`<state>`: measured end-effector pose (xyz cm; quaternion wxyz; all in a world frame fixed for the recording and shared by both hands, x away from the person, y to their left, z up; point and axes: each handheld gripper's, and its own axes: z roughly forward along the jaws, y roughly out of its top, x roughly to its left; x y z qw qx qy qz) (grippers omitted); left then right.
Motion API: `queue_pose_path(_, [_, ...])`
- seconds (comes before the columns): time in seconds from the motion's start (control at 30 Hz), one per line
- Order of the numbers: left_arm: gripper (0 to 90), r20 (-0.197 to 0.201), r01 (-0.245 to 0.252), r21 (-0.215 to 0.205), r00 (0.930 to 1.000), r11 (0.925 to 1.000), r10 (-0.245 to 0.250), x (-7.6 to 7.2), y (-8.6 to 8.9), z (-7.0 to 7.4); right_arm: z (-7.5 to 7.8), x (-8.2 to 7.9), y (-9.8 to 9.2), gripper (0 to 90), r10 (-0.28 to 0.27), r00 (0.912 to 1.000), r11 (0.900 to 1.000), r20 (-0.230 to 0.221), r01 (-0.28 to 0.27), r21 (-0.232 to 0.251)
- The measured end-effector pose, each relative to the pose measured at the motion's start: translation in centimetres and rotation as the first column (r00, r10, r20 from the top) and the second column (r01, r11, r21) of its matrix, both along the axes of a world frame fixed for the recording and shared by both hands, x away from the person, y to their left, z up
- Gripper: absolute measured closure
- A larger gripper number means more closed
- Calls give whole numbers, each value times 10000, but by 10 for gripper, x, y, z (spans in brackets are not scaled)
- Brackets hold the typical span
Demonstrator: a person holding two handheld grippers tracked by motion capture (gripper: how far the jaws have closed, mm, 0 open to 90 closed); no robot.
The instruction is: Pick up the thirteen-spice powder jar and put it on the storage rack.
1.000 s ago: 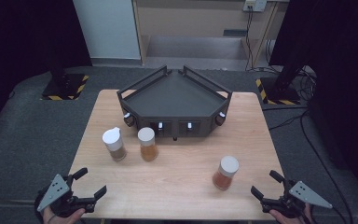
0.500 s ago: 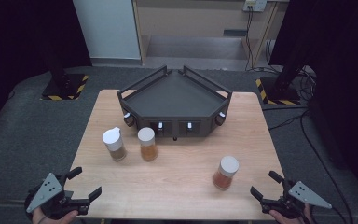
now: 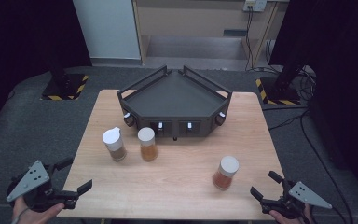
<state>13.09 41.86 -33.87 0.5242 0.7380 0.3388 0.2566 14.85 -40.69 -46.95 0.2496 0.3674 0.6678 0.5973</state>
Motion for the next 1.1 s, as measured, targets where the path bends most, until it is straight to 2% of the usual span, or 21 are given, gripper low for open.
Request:
queue_pose_path(0.3, [2, -199, 172, 405, 9997, 9990, -164, 12, 5, 16, 0, 0, 0, 31, -16, 10000, 10000, 18, 16, 16])
queue_pose_path(0.37, [3, -396, 141, 471, 9991, 9988, -122, 17, 7, 19, 0, 0, 0, 31, -18, 10000, 10000, 15, 18, 19])
queue_pose_path(0.43, [3, -427, 40, 641, 9991, 9979, -12, 19, 7, 21, 0, 0, 0, 31, -12, 10000, 10000, 4, 12, 16])
queue_pose_path(0.6, [4, -494, -29, 602, 9988, 9982, 58, 22, 10, 22, 0, 0, 0, 31, -20, 10000, 10000, 15, 20, 10])
queue_pose_path(0.93, [4, -712, -288, 1082, 9968, 9937, 366, 30, 7, 26, 0, 0, 0, 35, -17, 10000, 10000, -4, 17, -13])
queue_pose_path(1.1, [6, -769, -346, 1097, 9961, 9934, 432, 35, 7, 29, 0, 0, 0, 35, -32, 10000, 10000, 16, 32, -23])
